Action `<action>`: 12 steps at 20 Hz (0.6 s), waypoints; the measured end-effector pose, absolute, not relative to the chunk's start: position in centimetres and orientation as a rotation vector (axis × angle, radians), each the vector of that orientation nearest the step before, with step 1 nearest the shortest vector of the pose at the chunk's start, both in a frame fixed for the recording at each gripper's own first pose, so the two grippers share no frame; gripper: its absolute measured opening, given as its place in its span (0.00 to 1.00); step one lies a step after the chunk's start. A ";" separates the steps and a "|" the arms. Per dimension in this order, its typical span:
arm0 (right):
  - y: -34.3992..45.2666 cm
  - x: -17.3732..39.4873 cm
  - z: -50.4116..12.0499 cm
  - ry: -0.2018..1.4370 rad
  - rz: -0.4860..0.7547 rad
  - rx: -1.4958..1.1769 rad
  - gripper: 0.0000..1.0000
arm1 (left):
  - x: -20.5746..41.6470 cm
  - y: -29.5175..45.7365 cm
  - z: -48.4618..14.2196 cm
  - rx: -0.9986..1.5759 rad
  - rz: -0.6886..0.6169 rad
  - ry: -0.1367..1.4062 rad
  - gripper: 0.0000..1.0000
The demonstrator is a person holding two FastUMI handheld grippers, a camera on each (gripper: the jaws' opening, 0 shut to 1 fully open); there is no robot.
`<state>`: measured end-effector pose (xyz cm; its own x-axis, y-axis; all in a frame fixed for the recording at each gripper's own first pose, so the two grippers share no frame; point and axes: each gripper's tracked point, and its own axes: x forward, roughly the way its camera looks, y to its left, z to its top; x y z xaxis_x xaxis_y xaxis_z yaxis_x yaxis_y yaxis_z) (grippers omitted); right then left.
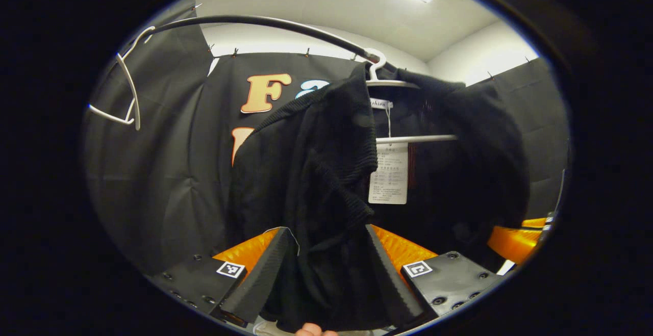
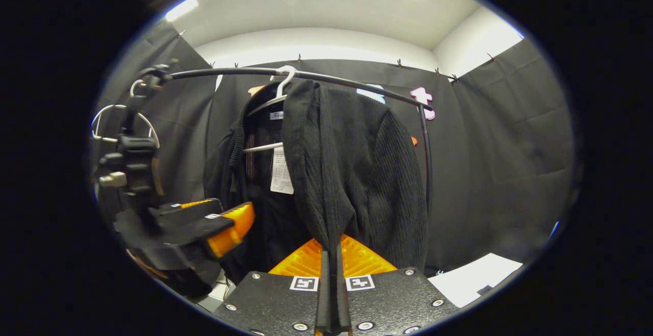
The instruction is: Grasp the clothes on the hanger with both hands and then place them into the laundry hamper below.
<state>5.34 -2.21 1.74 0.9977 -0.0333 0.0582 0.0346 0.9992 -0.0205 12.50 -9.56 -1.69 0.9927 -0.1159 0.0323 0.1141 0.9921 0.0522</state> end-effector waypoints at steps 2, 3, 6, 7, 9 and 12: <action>-1.9 4.8 2.0 -0.057 -0.024 -0.017 0.06 | 14.0 -9.1 -1.7 0.095 -0.046 -0.064 0.93; -1.8 4.6 2.0 -0.056 -0.016 -0.007 0.06 | 15.0 -8.7 -1.8 0.122 -0.004 -0.080 0.93; -2.4 4.1 2.5 -0.063 -0.020 -0.003 0.06 | 16.7 -6.5 -1.3 0.164 0.092 -0.104 0.95; -2.6 3.9 2.7 -0.068 -0.025 -0.005 0.06 | 16.8 -5.7 -1.0 0.168 0.117 -0.111 0.95; -3.1 3.7 2.9 -0.075 -0.034 -0.012 0.06 | 16.4 -3.5 -0.6 0.164 0.159 -0.122 0.98; -3.5 3.9 2.9 -0.086 -0.057 -0.026 0.06 | 16.4 -2.2 0.0 0.130 0.130 -0.129 0.63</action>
